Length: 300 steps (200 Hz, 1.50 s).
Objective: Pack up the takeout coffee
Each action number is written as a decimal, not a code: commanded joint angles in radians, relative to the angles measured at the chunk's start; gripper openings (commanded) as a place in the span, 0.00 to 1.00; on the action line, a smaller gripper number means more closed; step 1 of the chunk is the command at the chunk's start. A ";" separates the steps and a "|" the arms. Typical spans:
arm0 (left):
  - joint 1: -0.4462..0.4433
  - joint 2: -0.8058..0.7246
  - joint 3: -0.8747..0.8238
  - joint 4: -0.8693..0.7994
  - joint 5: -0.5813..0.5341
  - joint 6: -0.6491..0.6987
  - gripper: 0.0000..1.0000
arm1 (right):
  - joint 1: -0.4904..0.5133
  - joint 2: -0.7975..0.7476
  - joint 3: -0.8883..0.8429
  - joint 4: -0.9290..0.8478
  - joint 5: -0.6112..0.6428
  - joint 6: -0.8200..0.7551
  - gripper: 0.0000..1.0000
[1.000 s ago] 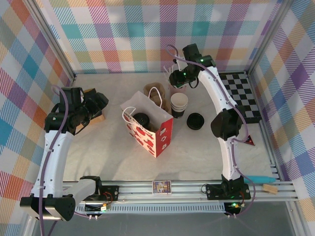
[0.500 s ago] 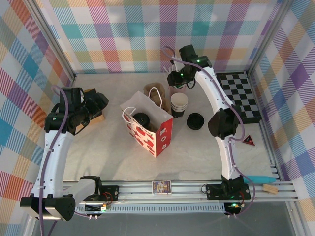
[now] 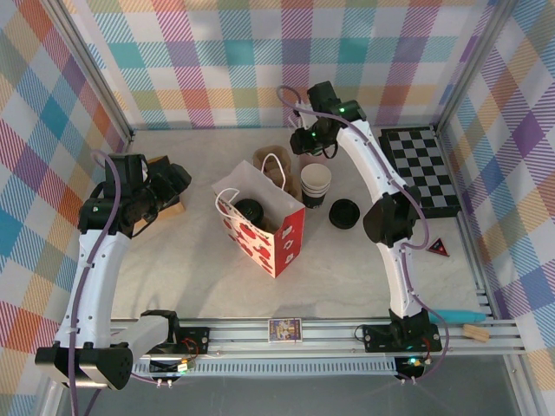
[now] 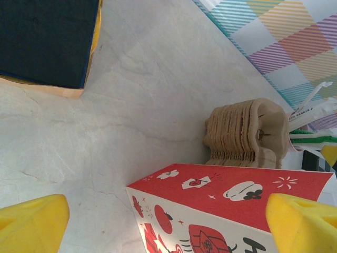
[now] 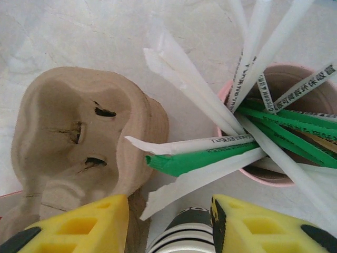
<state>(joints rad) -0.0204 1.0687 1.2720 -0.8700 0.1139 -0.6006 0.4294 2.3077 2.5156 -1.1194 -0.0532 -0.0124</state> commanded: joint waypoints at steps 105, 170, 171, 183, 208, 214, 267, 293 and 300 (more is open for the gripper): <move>0.019 -0.006 0.011 -0.039 0.000 0.038 0.95 | -0.001 0.058 0.092 -0.007 0.076 0.002 0.30; 0.020 -0.015 0.020 -0.050 -0.003 0.045 0.95 | -0.001 0.062 0.093 0.001 0.155 -0.004 0.23; 0.020 -0.016 0.020 -0.050 -0.004 0.045 0.95 | -0.001 0.062 0.093 0.001 0.156 -0.004 0.23; 0.020 -0.016 0.020 -0.051 -0.003 0.045 0.95 | -0.001 0.062 0.092 0.007 0.163 -0.009 0.21; 0.020 -0.020 0.020 -0.052 -0.006 0.045 0.95 | 0.000 0.058 0.093 0.014 0.199 -0.017 0.16; 0.020 -0.021 0.018 -0.052 -0.008 0.046 0.95 | 0.000 0.057 0.093 0.013 0.208 -0.018 0.14; 0.020 -0.027 0.016 -0.046 -0.013 0.048 0.95 | 0.002 0.014 0.096 0.020 0.260 -0.048 0.09; 0.020 -0.026 0.018 -0.040 -0.013 0.051 0.95 | 0.009 -0.029 0.097 0.019 0.294 -0.065 0.09; 0.020 -0.025 0.019 -0.039 -0.014 0.053 0.95 | 0.012 -0.041 0.098 0.021 0.307 -0.071 0.09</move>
<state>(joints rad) -0.0170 1.0573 1.2724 -0.8925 0.1108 -0.5713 0.4305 2.3550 2.5790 -1.1046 0.2047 -0.0490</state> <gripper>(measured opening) 0.948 0.093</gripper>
